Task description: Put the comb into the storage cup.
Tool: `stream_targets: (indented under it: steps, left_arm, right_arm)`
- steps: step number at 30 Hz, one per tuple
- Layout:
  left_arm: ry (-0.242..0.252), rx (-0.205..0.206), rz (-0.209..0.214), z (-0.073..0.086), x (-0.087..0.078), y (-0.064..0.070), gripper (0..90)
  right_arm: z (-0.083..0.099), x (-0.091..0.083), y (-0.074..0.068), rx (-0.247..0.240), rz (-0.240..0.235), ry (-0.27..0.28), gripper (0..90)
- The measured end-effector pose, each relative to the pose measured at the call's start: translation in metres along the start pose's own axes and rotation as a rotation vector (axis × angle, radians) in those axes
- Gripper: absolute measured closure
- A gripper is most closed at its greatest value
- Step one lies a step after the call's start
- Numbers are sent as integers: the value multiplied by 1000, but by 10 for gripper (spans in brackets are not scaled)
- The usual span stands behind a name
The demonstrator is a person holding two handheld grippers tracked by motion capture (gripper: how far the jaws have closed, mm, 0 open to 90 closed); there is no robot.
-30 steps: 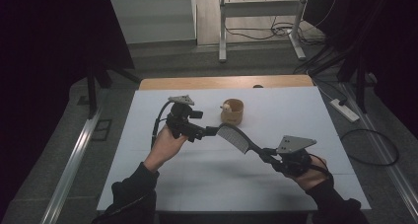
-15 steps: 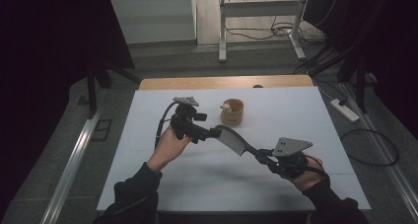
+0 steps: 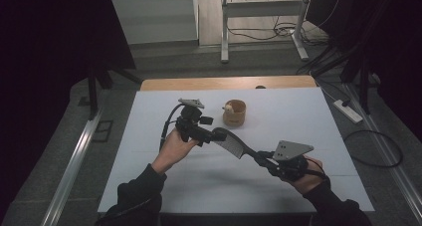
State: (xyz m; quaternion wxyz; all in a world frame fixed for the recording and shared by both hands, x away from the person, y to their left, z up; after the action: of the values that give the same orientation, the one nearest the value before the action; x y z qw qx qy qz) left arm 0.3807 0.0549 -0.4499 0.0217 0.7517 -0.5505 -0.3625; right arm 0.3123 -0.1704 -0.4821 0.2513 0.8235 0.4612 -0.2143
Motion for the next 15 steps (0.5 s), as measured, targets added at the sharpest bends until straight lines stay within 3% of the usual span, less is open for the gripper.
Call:
stream_targets:
  steps: [8, 11, 15]
  left_arm:
    - [-7, -33, 48, -1, 2, 2, 3]
    - [-1, -48, 79, 0, 1, 3, 104]
    - [-2, -77, 138, 0, -1, 3, 335]
  right_arm:
    - [-1, 0, -2, -15, 2, 7, 726]
    - [-1, 0, -2, -18, 4, 11, 726]
    - [-1, 1, -2, -25, 5, 11, 726]
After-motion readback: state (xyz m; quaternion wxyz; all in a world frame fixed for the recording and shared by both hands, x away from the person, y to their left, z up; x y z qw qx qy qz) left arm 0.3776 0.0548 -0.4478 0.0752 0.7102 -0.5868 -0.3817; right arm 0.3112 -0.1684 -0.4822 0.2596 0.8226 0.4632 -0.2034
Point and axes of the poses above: each handheld gripper's, and its own axes: x roughly forward along the jaws, z roughly out of its underside, y roughly to its right, the point moved 6 cm from there along x, roughly forward along the jaws, and after that the axes turned 2 degrees about z, right-handed, at the moved point
